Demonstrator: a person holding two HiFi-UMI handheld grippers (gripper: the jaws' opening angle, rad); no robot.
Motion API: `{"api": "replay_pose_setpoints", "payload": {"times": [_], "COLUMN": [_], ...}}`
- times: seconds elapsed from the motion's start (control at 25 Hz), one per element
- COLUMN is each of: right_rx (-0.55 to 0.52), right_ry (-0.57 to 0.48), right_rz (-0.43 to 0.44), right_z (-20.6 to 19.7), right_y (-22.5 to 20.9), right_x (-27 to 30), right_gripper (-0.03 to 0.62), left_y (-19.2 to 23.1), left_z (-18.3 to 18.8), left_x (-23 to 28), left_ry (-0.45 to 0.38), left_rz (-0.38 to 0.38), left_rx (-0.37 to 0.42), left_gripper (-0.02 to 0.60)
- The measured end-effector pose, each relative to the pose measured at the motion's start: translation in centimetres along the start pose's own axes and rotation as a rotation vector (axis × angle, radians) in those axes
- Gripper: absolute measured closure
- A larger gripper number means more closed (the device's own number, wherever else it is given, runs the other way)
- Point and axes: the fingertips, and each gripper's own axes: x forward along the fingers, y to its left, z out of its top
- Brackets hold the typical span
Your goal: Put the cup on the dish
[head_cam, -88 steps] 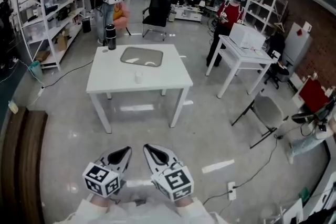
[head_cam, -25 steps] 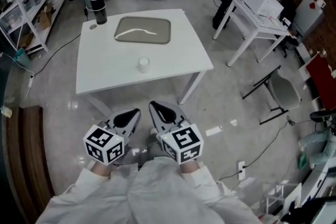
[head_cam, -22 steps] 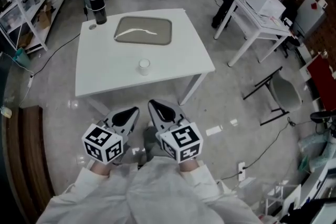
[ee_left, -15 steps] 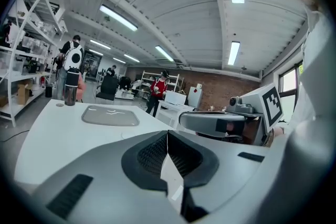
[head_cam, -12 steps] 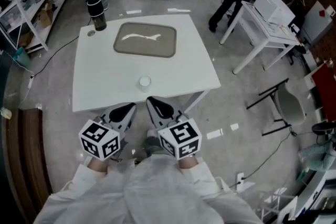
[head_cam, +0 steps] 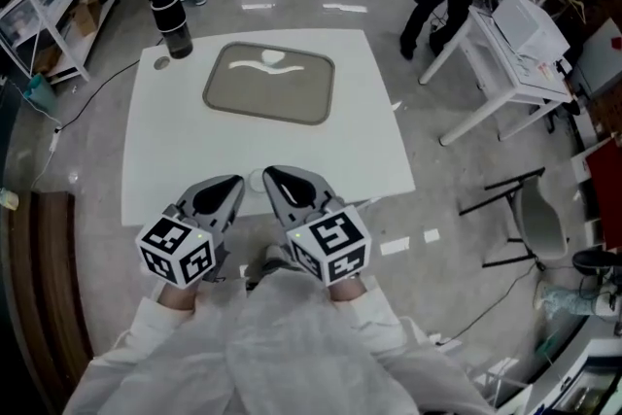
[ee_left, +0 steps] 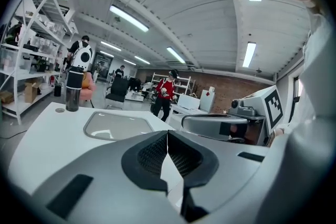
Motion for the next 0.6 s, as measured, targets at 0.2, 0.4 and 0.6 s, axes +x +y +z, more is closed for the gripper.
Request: {"api": "replay_pose_setpoints", "payload": {"times": [0.2,0.4,0.6], "right_rx": [-0.030,-0.009,0.027], "right_ry": [0.022,0.015,0.024], "right_rz": [0.068,0.133,0.155], "right_z": [0.0,-0.2,-1.2], "right_y": [-1.5,-2.4,-2.3], "right_x": [2.2,3.3,3.5], "right_gripper": [0.580,0.579,0.579], "left_y": [1.8,2.9,3.6], "left_z": [0.1,-0.3,-1.6], "left_x": [3.2,4.6,4.7], "left_ry": [0.009,0.015,0.040], "left_rz": [0.024,0.058,0.073], "left_rx": [-0.026,-0.044,-0.075], "left_gripper": [0.572,0.572,0.572]}}
